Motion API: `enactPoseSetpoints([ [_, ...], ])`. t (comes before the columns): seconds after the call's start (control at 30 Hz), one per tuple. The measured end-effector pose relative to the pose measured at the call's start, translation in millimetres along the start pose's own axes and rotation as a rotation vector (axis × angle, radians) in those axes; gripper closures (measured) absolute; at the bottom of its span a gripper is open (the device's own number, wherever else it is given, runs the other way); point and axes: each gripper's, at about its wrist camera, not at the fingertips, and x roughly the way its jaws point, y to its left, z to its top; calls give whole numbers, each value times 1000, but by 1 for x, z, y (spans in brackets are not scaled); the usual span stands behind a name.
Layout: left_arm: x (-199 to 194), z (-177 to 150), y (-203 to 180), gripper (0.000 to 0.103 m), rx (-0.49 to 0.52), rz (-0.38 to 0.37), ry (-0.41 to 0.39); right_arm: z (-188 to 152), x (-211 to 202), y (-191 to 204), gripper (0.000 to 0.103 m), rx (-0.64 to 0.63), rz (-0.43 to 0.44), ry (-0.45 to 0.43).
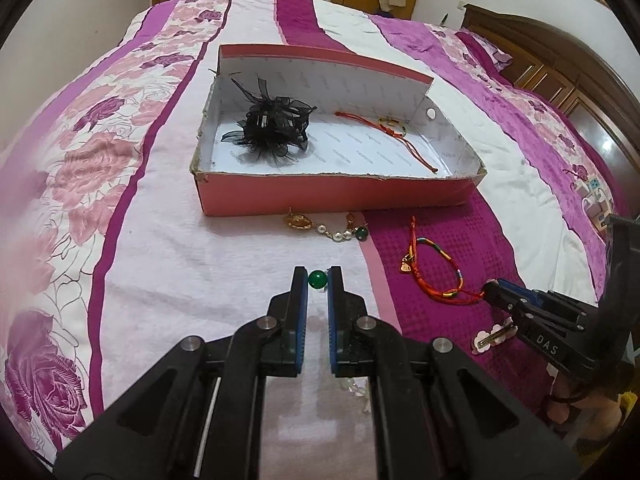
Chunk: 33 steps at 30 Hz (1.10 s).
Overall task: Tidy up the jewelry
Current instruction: 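Grasp the green drop earring with the left tool while the right tool grasps the gold pearl pendant, then lower the earring and pendant into the shoebox and open both tools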
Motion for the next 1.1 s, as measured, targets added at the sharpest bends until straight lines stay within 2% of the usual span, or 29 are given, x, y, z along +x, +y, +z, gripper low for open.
enactPoseSetpoints([
  [0.43, -23, 7, 0, 102, -21, -7, -62, -1, -37, 17, 84, -37, 72, -74],
  [0.6, -38, 13, -1, 102, -22, 13, -121, 6, -55, 23, 84, -43, 88, -127],
  [0.87, -56, 32, -4, 102, -8, 27, -197, 25, -77, 36, 84, -74, 121, -198],
  [1.1, -55, 54, 1, 102, 5, 52, -242, 54, -85, 45, 84, -108, 131, -252],
])
